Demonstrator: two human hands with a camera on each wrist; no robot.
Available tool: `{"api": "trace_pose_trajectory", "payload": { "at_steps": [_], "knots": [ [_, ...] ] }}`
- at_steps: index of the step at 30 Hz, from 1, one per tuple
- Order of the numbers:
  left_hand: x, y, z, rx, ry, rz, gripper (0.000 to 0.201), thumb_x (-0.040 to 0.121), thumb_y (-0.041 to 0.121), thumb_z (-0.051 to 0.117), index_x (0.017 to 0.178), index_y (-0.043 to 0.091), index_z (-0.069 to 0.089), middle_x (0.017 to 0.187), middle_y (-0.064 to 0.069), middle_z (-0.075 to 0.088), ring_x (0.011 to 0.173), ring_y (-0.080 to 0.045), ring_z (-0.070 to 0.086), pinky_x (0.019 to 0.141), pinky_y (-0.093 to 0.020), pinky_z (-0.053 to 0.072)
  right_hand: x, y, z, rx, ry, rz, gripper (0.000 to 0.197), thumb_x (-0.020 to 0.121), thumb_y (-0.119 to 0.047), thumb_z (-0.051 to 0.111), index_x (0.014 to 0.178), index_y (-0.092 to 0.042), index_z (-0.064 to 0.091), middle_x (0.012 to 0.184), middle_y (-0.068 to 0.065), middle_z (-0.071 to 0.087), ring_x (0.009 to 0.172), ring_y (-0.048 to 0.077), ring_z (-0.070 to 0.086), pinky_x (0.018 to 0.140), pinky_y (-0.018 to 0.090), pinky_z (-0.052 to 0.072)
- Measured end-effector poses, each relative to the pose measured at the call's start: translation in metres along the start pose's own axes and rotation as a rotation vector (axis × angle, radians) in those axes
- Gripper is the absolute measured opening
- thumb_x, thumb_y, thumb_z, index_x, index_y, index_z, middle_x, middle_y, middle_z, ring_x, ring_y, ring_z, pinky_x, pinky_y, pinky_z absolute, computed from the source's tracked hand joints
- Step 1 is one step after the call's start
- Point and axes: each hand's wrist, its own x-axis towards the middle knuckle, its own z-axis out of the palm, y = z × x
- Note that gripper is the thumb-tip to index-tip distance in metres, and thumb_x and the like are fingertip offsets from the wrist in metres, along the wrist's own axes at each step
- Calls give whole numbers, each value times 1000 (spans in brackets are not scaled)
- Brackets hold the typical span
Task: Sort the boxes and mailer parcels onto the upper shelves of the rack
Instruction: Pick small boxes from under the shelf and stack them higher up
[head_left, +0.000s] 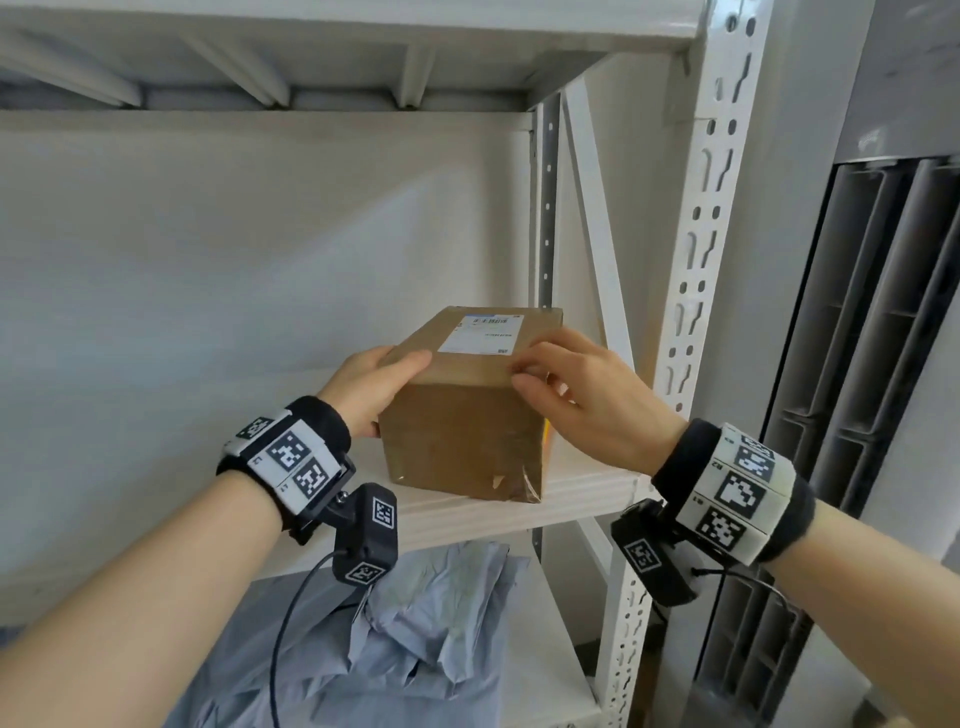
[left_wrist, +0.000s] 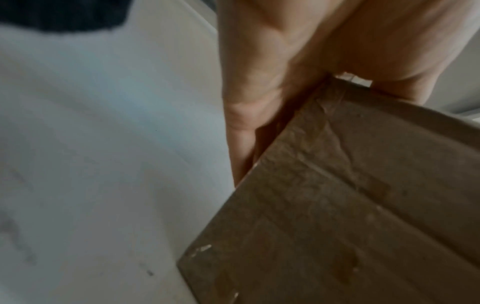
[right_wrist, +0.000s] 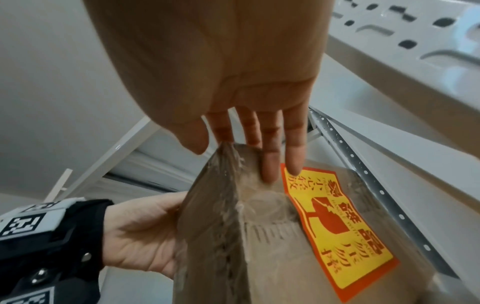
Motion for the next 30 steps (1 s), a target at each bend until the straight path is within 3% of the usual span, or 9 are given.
{"api": "trace_pose_trajectory", "payload": {
  "at_steps": [4, 7, 11, 14, 17, 20, 22, 26, 30],
  "knots": [
    [-2, -8, 1, -45, 30, 78, 20, 90, 42, 61, 104, 30, 68, 95, 6, 74, 81, -8, 71, 65, -29, 60, 22, 13, 1, 104, 92, 240, 50, 97, -43, 47, 138, -15, 45, 142, 4, 37, 110, 19, 55, 89, 23, 44],
    [-6, -11, 2, -56, 40, 125, 14, 90, 41, 60, 100, 34, 67, 94, 12, 74, 83, -7, 71, 67, -29, 59, 52, 27, -4, 256, 64, 456, 64, 95, -41, 52, 149, -19, 26, 153, 6, 24, 112, 21, 50, 83, 19, 45],
    [-12, -17, -1, -60, 43, 179, 20, 91, 42, 60, 110, 36, 63, 101, 18, 72, 93, -2, 68, 79, -28, 54, 81, 39, -9, 640, 11, 792, 79, 90, -29, 64, 152, -21, 14, 152, 12, 28, 131, 37, 38, 85, 58, 53],
    [-20, -20, -4, -60, 21, 217, 13, 92, 41, 59, 105, 44, 59, 103, 28, 68, 95, 6, 65, 78, -19, 50, 89, 43, -9, 816, -6, 918, 82, 87, -30, 70, 150, -23, 17, 155, 13, 23, 137, 44, 28, 83, 66, 50],
    [-29, -24, -8, -77, -8, 253, 17, 94, 37, 57, 107, 48, 56, 104, 32, 66, 95, 10, 63, 67, -7, 49, 90, 38, -10, 893, -30, 921, 70, 85, -34, 72, 141, -25, 30, 141, 8, 34, 128, 46, 38, 67, 59, 56],
    [-36, -31, -13, -92, -31, 280, 24, 93, 36, 58, 112, 51, 54, 110, 29, 66, 100, 7, 63, 74, -11, 51, 86, 26, -16, 946, -77, 874, 29, 85, -37, 70, 100, -19, 52, 91, -5, 60, 73, 26, 64, 53, 47, 54],
    [-40, -36, -17, -87, -45, 290, 30, 89, 43, 60, 114, 55, 51, 115, 27, 64, 105, 6, 61, 85, -22, 50, 80, 20, -19, 957, -82, 848, 19, 86, -38, 69, 92, -27, 54, 67, -8, 64, 51, 18, 65, 50, 45, 56],
    [-49, -45, -24, -109, -72, 300, 42, 80, 49, 63, 118, 58, 48, 118, 27, 63, 106, 4, 62, 88, -30, 52, 68, 6, -25, 932, -91, 780, 56, 84, -42, 70, 131, -33, 39, 105, -5, 51, 89, 28, 57, 67, 65, 54],
    [-60, -54, -32, -145, -124, 265, 59, 73, 51, 67, 128, 47, 47, 116, 23, 65, 105, -4, 65, 81, -36, 59, 51, -17, -35, 870, -28, 692, 74, 81, -40, 74, 139, -39, 28, 120, -4, 57, 107, 28, 60, 76, 68, 52]
  ]
}}
